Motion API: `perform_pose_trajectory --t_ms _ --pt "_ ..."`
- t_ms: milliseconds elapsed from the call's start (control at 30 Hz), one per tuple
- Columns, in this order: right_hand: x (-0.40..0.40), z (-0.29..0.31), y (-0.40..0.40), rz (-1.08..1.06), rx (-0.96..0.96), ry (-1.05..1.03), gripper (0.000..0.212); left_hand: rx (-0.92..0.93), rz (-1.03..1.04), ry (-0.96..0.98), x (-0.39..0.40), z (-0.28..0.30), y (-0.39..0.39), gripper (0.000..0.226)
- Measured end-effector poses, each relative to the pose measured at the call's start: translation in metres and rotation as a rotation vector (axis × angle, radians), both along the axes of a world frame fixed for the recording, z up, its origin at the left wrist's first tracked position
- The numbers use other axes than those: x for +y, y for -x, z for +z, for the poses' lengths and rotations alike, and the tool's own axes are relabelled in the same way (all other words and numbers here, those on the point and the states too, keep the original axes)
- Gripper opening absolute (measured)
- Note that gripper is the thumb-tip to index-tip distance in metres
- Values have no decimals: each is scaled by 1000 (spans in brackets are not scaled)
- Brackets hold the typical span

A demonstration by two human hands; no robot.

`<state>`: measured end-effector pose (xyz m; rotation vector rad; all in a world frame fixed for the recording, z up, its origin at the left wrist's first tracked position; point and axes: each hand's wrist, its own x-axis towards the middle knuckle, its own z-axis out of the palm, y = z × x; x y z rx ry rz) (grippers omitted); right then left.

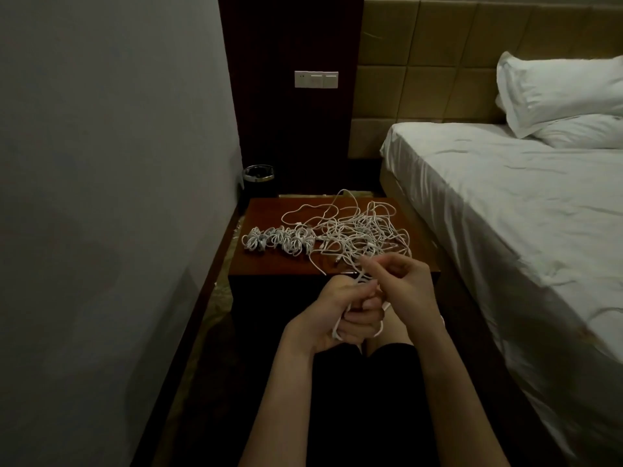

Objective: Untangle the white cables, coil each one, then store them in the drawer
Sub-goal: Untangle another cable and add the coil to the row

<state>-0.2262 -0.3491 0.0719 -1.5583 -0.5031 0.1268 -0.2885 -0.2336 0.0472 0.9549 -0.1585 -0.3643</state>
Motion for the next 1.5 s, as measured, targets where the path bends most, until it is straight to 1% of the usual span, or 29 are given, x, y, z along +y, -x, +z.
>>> perform_pose_trajectory --t_ms 67,100,133,200,267,333,400,467,533,633,733,800,867,933,1000,1133,1233,1333,1367,1433,1500 --pt "-5 -1 -5 40 36 18 18 8 85 25 1 -4 -2 41" --pt "-8 0 -6 77 38 45 15 24 156 51 2 -6 -4 41" --pt "-11 1 -8 102 19 89 10 44 232 84 3 -8 -5 39" --pt "-15 0 -11 74 -52 177 4 68 368 115 6 -9 -6 38" --pt "-16 0 -11 35 -88 225 2 98 445 108 6 -9 -8 40" --pt "-14 -2 -9 53 -120 290 6 122 483 106 3 -6 -7 46" --pt "-9 -8 -11 61 -157 387 6 141 540 47 2 -7 -8 47" --pt "-3 -19 -13 50 -186 508 4 161 600 6 3 -9 -9 45" --pt "3 -30 -11 66 -192 597 2 205 645 99 5 -12 -10 41" --pt "8 -34 -7 137 -178 589 5 268 748 315 7 -15 -14 40" --pt "3 -24 -10 250 -200 648 10 266 837 429 13 -14 -13 41" --pt "-4 -14 -14 336 -178 634 6 253 839 478 17 -9 -10 41" --pt "-9 -8 -13 401 -198 631 5 235 804 437 17 -5 -9 40" --pt "-7 -7 -11 426 -275 696 5 208 793 356 14 -5 -10 39" --pt "-1 -7 -6 452 -343 748 5 198 784 345 11 -6 -12 40" --pt "8 -4 2 467 -382 720 8 210 772 347 16 -8 -9 41" --pt "4 -2 2 464 -350 709 1 220 746 310 16 -8 -8 42" --pt "-10 4 -8 488 -279 812 4 235 733 279 16 -8 -6 43" --pt "-15 8 -11 515 -267 816 8 237 733 270 15 -7 -6 43" --pt "-21 16 -11 556 -257 749 10 242 724 207 13 -7 -8 44" --pt "-19 21 -3 553 -264 645 6 259 692 108 11 -7 -9 46"
